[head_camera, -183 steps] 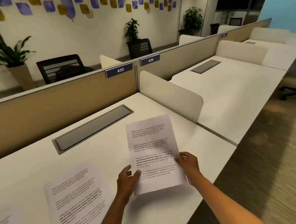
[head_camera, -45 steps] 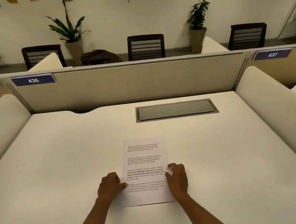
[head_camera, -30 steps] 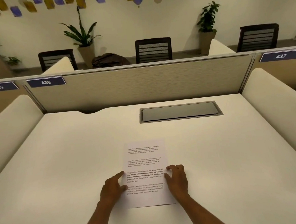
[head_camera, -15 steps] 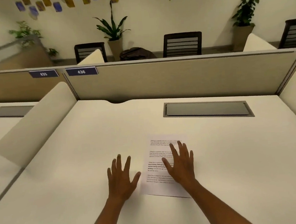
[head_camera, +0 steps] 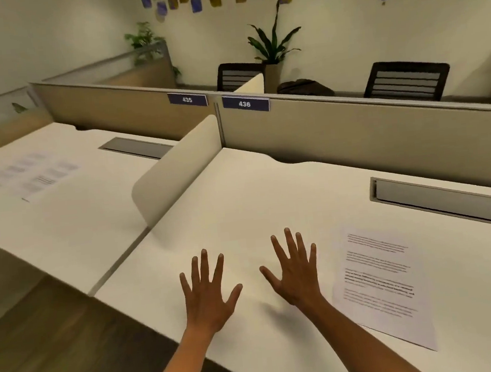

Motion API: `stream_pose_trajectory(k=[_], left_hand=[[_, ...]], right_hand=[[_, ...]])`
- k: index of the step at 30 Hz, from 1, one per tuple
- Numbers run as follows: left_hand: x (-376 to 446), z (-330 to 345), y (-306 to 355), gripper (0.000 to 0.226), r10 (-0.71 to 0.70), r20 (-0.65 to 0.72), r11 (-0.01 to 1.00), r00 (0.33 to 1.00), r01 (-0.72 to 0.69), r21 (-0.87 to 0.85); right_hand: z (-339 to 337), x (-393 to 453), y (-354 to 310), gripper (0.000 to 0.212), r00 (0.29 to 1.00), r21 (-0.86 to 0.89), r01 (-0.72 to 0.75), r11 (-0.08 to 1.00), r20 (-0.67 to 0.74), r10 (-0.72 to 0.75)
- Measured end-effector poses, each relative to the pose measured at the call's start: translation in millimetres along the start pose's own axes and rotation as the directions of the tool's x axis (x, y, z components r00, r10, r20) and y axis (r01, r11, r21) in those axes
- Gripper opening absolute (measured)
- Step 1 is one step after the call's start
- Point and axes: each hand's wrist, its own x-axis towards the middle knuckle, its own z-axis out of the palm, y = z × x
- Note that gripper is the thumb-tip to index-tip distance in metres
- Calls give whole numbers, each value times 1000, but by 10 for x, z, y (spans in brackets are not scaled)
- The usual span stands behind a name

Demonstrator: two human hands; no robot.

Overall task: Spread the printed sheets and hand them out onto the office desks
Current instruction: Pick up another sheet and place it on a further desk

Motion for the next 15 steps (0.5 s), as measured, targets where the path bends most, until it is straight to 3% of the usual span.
stream_pose_trajectory(k=[8, 15], left_hand=[[-61, -354, -1761, 87, -158, 29, 986, 987, 156, 58], [-201, -703, -2999, 87, -322, -50, 946, 945, 323, 11]], right_hand=[[514, 192, -1797, 82, 992, 38, 96, 995, 79, -98], [820, 419, -3196, 82, 956, 61, 265, 962, 115, -271]])
